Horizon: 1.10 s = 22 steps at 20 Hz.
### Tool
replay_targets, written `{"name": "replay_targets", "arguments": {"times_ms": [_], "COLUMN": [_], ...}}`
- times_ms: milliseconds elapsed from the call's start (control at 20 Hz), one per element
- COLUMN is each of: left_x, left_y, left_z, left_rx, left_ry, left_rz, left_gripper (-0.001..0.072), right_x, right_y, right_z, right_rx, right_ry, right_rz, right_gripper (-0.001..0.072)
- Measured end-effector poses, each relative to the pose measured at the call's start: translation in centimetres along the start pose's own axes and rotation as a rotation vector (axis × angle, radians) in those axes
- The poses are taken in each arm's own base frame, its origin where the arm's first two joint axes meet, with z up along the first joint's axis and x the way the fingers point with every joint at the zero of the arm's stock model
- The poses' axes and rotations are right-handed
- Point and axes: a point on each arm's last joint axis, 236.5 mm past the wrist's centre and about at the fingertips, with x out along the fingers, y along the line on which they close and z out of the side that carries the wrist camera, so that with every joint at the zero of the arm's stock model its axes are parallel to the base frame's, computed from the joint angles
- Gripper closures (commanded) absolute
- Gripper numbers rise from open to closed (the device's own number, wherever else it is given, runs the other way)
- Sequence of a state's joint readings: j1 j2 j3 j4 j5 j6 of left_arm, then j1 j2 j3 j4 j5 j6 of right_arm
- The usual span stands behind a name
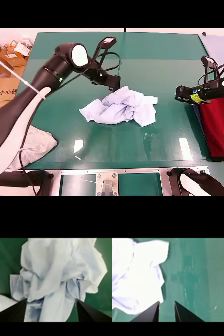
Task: Fold the shirts.
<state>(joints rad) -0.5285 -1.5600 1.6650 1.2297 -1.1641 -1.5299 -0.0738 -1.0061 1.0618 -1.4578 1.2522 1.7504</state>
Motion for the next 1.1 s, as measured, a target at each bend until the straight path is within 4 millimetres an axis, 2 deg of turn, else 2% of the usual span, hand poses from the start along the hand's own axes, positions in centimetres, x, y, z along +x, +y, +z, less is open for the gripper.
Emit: {"name": "replay_targets", "arguments": {"times_ms": [50,200,300,450,550,650,750,900,950,1000,1050,1100], "left_x": [-0.3,-2.0,-2.8,-2.3,-1.1,1.1,3.4,6.3,6.9,7.4,7.8,8.0], "left_y": [1.3,5.7,7.7,8.3,7.7,6.9,5.7,5.5,5.9,6.3,6.7,7.0], "left_z": [-0.5,-3.4,-6.5,-11.9,-15.4,-17.7,-18.6,-18.2,-17.9,-17.4,-17.0,-16.8], "left_rx": [-0.026,-0.122,-0.183,-0.258,-0.317,-0.391,-0.465,-0.544,-0.561,-0.575,-0.588,-0.595], "left_ry": [0.027,0.152,0.26,0.407,0.468,0.469,0.419,0.296,0.26,0.219,0.185,0.164], "left_rz": [0.01,0.038,0.046,0.023,-0.018,-0.073,-0.136,-0.157,-0.15,-0.14,-0.128,-0.122], "left_gripper": [0.003,0.003,0.003,0.003,0.003,0.003,0.003,0.0031,0.0032,0.004,0.0205,0.0481], "right_x": [0.0,1.0,2.8,6.2,8.5,11.0,12.9,15.3,15.7,16.1,16.5,16.9], "right_y": [-0.3,-1.3,-1.8,-1.8,-1.3,-0.7,0.0,1.8,2.5,3.2,3.7,3.9], "right_z": [-0.2,-1.2,-2.2,-3.7,-4.3,-4.7,-5.0,-5.8,-6.0,-6.2,-6.4,-6.4], "right_rx": [0.008,0.043,0.071,0.108,0.123,0.134,0.142,0.142,0.148,0.149,0.148,0.141], "right_ry": [0.007,0.05,0.096,0.188,0.243,0.284,0.311,0.357,0.368,0.379,0.388,0.387], "right_rz": [-0.003,-0.003,0.016,0.08,0.129,0.172,0.217,0.298,0.328,0.353,0.368,0.374], "right_gripper": [0.0289,0.028,0.0281,0.0281,0.0281,0.028,0.028,0.0295,0.0357,0.0457,0.0587,0.0696]}}
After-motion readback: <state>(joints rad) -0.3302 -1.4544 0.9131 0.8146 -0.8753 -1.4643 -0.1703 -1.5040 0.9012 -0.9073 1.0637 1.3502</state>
